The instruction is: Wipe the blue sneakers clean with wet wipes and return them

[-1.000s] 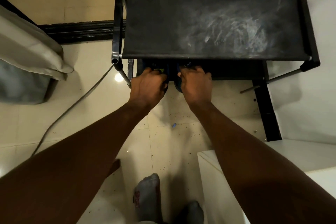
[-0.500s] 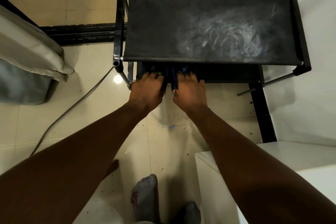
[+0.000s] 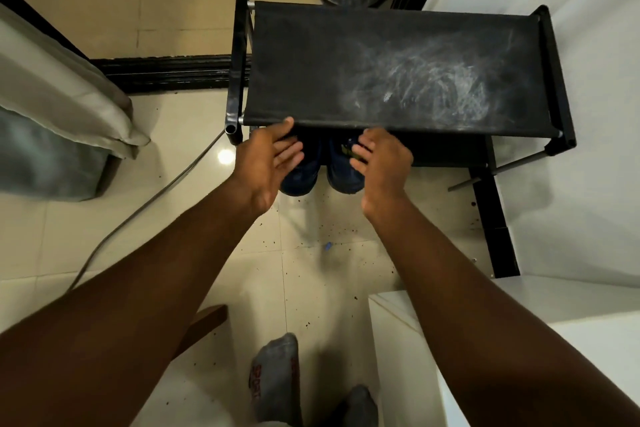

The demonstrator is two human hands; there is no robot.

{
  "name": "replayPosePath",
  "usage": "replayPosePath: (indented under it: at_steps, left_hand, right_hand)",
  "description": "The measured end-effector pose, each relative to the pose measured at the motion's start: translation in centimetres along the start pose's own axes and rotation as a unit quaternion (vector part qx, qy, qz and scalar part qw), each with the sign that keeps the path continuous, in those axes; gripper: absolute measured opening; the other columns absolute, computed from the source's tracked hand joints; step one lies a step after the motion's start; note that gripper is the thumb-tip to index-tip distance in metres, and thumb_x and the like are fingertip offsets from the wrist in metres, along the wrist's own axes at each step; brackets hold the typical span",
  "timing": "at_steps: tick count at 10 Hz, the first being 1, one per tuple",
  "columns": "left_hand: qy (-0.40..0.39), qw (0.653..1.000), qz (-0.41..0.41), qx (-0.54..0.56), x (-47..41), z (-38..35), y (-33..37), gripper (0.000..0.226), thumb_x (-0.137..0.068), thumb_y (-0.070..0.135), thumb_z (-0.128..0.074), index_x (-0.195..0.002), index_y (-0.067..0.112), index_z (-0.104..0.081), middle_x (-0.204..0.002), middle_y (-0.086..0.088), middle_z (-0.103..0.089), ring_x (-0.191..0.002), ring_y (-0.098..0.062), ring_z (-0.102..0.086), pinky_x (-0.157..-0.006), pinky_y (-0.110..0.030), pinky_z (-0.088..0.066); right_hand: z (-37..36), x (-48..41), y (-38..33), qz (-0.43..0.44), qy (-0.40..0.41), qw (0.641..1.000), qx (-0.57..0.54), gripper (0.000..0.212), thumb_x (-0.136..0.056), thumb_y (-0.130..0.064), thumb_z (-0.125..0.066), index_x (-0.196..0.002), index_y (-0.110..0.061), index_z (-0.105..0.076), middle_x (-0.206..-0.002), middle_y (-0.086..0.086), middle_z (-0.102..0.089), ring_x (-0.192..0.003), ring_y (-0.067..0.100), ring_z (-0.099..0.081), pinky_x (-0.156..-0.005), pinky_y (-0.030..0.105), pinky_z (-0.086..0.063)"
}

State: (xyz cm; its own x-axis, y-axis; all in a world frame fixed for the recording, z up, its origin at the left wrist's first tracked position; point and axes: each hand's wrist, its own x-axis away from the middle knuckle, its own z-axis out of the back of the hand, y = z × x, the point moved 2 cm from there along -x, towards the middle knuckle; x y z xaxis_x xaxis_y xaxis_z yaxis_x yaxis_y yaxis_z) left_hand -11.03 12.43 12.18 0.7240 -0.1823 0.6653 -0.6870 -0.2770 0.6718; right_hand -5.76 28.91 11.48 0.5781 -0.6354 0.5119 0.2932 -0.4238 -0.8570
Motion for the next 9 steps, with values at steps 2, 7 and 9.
replayPosePath:
  at_steps: [2, 7, 9]
  left_hand:
    - [0.027, 0.979, 0.053, 0.197, -0.9, -1.8, 2.1, 0.035, -0.102, 0.022, -0.059, -0.131, 0.005, -0.057, -0.117, -0.019, -0.069, -0.111, -0.03, -0.068, -0.092, -0.039, -0.058]
    - [0.083, 0.975, 0.064, 0.195, 4.0, -2.1, -1.9, 0.02, -0.104, 0.014, -0.053, -0.123, 0.006, -0.057, -0.124, -0.022, -0.067, -0.115, -0.032, -0.067, -0.096, -0.039, -0.057]
    - [0.078, 0.974, -0.007, -0.211, 7.1, -2.0, -2.0, 0.041, -0.102, 0.041, -0.055, -0.103, 0.003, -0.068, -0.084, -0.011, -0.076, -0.072, -0.021, -0.076, -0.066, -0.039, -0.064]
  right_hand:
    - [-0.6, -1.1, -2.8, -0.126, -0.021, 0.975, -0.182, 0.026, -0.096, -0.022, -0.064, -0.113, -0.004, -0.056, -0.118, 0.023, -0.06, -0.105, 0.035, -0.065, -0.09, 0.047, -0.057]
    - [3.3, 1.3, -2.0, -0.133, 0.025, 0.985, -0.103, 0.04, -0.098, -0.016, -0.06, -0.131, 0.005, -0.05, -0.115, 0.023, -0.065, -0.091, 0.03, -0.072, -0.079, 0.042, -0.061]
    - [4.9, 3.6, -3.4, 0.145, 0.034, 0.902, 0.405, 0.038, -0.095, -0.034, -0.057, -0.068, -0.009, -0.066, -0.062, 0.004, -0.067, -0.059, 0.021, -0.068, -0.055, 0.033, -0.056]
